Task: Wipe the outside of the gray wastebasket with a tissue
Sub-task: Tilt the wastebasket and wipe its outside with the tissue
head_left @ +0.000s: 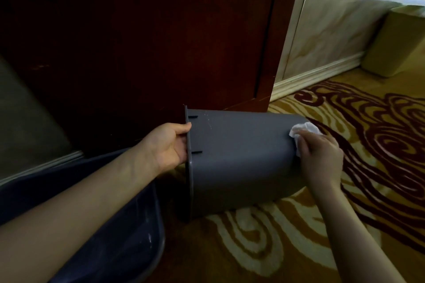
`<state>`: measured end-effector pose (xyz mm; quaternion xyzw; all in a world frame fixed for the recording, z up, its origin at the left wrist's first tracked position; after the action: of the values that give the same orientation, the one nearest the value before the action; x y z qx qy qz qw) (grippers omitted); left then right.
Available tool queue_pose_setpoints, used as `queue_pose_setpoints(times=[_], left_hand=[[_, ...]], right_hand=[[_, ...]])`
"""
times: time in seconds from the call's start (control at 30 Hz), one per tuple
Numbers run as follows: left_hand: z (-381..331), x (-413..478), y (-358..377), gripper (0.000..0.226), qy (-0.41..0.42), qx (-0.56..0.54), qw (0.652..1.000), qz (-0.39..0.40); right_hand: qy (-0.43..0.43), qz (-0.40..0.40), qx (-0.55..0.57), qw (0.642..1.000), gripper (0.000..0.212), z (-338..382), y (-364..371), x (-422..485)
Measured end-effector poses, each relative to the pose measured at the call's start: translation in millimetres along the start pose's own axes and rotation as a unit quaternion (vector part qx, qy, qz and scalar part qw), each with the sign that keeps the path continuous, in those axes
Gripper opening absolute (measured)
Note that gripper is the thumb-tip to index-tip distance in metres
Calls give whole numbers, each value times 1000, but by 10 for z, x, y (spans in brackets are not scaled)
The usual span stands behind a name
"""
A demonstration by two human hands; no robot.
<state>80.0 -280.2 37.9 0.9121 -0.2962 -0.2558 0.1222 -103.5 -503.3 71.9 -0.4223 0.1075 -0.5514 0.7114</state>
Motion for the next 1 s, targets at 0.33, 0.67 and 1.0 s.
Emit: queue_pose_setpoints(times=[0.33, 0.67, 1.0], left_hand=[[30, -90, 40, 31, -10, -32, 999, 32], [81, -88, -10, 32, -2, -19, 1000, 20], [153, -153, -16, 28, 16, -2, 998, 66]], right_hand=[[-253, 206, 156, 932, 27, 1667, 454, -1138], [-285, 142, 130, 939, 28, 1223, 251, -938], [-200, 95, 156, 963, 31, 1222, 114, -699]])
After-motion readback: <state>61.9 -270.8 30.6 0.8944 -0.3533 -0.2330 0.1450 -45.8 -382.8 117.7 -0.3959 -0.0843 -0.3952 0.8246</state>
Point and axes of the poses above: each hand's wrist, its own x-axis towards the middle knuckle, its own y-axis out of the palm, z = x × y, the point moved 10 cm from there along x, towards the middle knuckle, and after that the axes turned 8 degrees about y, right-handed, at the moved point
